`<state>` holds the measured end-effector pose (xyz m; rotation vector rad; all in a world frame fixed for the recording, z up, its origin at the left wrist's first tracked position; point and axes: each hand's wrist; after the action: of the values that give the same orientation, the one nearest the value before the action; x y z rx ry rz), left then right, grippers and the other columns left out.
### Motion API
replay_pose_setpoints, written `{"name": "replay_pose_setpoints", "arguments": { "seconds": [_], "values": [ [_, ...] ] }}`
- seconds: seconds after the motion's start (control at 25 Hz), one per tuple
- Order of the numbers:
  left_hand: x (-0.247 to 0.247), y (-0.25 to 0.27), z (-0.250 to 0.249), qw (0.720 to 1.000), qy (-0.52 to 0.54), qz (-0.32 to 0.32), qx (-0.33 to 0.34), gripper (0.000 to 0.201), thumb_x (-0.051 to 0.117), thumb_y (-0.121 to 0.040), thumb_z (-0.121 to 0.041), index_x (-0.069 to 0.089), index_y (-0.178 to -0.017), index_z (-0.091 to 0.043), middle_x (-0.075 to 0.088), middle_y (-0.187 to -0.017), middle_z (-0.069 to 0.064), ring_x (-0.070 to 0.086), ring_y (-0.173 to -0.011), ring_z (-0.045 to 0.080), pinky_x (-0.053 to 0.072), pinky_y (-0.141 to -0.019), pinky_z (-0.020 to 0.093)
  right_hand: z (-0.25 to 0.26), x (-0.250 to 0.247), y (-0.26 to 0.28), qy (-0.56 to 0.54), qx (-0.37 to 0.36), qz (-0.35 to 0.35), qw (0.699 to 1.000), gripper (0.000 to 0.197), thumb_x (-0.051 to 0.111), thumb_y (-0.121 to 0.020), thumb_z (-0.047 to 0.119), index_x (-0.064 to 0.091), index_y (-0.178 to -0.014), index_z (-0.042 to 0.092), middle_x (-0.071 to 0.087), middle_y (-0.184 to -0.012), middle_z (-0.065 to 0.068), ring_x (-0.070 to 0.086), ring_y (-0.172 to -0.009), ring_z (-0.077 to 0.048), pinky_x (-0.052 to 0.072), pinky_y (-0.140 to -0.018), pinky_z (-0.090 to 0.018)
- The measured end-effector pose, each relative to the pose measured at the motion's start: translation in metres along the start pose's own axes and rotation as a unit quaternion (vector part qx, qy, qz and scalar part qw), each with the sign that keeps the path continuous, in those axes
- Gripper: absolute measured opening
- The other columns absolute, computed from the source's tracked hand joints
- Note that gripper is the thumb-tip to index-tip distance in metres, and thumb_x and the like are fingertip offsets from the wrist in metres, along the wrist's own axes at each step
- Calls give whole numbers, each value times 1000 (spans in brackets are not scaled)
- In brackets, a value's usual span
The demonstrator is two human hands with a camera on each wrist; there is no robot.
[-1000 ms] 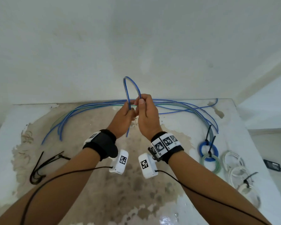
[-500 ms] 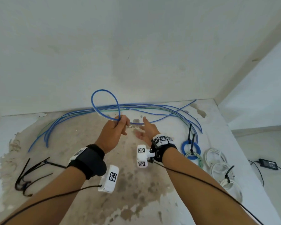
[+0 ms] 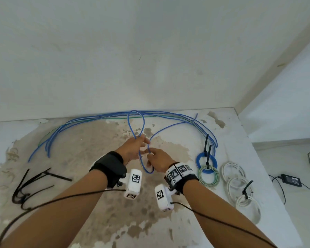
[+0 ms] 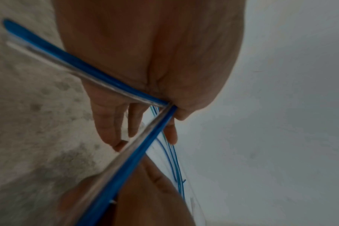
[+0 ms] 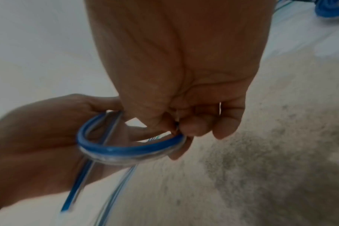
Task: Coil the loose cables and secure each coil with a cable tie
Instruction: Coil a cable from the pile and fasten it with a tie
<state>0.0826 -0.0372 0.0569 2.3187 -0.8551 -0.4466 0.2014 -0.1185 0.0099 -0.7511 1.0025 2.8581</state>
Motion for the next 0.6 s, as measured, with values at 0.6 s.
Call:
{"name": "replay_pose_setpoints", "arguments": {
  "seconds": [0.6],
  "values": [
    [0,16,11,988,-104,101,-43,38,45,-104,-45,62,-85,-18,61,-74,-2,47,-60,13,45,-68,27,-26,-33,7,-376,89,-71,920,67,47,-106,42,10,-161,31,57,-138,-2,73,-87,-21,58,-69,-34]
  ]
}}
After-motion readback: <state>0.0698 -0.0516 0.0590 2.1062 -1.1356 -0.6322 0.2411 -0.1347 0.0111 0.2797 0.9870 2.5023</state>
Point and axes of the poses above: each hand's wrist, its own y-axis away from the middle knuckle, its own x-axis out of the palm, z = x × y
